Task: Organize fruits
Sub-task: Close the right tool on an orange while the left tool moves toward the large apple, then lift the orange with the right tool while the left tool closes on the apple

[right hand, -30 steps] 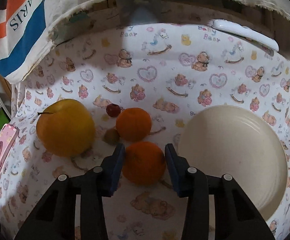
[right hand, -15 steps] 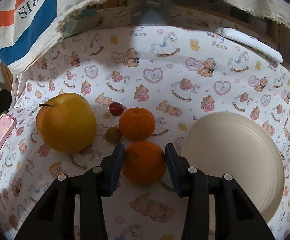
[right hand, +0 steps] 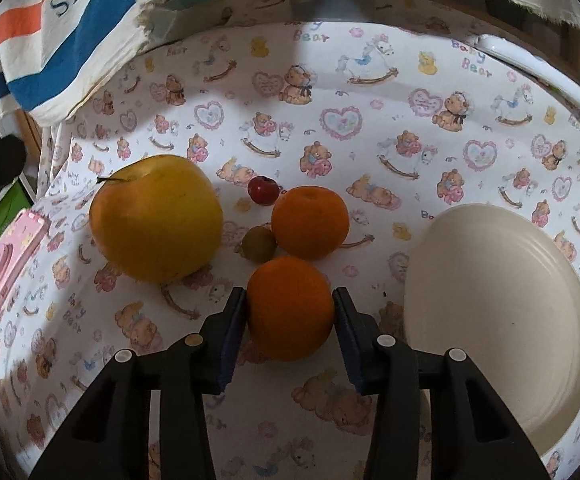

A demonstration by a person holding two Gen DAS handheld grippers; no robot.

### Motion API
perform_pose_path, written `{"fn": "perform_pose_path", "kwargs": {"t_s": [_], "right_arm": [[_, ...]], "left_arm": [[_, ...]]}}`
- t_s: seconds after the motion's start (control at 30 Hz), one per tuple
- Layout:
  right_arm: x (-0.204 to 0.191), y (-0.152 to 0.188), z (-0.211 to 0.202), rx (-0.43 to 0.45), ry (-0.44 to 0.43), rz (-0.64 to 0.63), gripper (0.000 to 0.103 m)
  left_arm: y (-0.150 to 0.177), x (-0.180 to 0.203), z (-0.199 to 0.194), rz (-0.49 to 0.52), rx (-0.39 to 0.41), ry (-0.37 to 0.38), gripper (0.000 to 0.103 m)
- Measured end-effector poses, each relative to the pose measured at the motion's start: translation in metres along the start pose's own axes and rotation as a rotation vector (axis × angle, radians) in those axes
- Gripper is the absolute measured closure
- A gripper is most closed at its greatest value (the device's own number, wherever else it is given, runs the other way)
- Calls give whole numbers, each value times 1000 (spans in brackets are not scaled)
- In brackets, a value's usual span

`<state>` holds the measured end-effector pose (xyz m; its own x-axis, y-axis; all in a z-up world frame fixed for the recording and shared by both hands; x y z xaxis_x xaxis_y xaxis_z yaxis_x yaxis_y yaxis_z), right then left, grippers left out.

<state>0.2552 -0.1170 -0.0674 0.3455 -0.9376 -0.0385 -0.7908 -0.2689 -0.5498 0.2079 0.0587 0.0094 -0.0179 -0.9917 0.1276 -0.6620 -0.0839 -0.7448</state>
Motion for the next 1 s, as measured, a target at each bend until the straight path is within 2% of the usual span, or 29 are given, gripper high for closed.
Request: {"fn": "perform_pose_path", "kwargs": {"t_s": [0.1, 0.27, 0.4, 0.5, 0.63, 0.77, 0.87, 1.0], "right_arm": [[-3, 0, -8, 34, 19, -16, 59], [-2, -4, -32, 149, 27, -2, 59], [5, -7, -48, 239, 131, 34, 59], [8, -9, -57, 278, 172, 38, 59], [12, -8, -72, 376, 148, 51, 59], [15, -8, -68, 398, 167, 73, 58], [19, -7, -67, 395, 180, 89, 59], [24, -7, -71, 411, 175, 108, 59]], "left_arm": [[0, 1, -2, 8, 9, -9, 0], [-2, 5, -12, 30, 45, -4, 0], [-2, 12, -14, 59, 47, 26, 0], [0, 18, -14, 86, 55, 15, 0], [2, 25, -11, 124, 52, 8, 0], [6, 36, -4, 180, 46, -17, 0], [8, 41, 4, 199, 23, -9, 2], [8, 45, 23, 171, -69, 62, 3]]}}
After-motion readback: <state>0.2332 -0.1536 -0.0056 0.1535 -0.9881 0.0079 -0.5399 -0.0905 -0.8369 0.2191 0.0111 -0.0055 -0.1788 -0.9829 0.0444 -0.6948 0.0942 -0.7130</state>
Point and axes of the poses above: each gripper's, at about its wrist camera, not at the fingertips, and z roughly the way its jaws point, x to its right, y to its underside, the point moved 4 cm from there along z, roughly the way its jaws point, and after that the axes turned 9 degrees about -x, right-handed, at the moved point
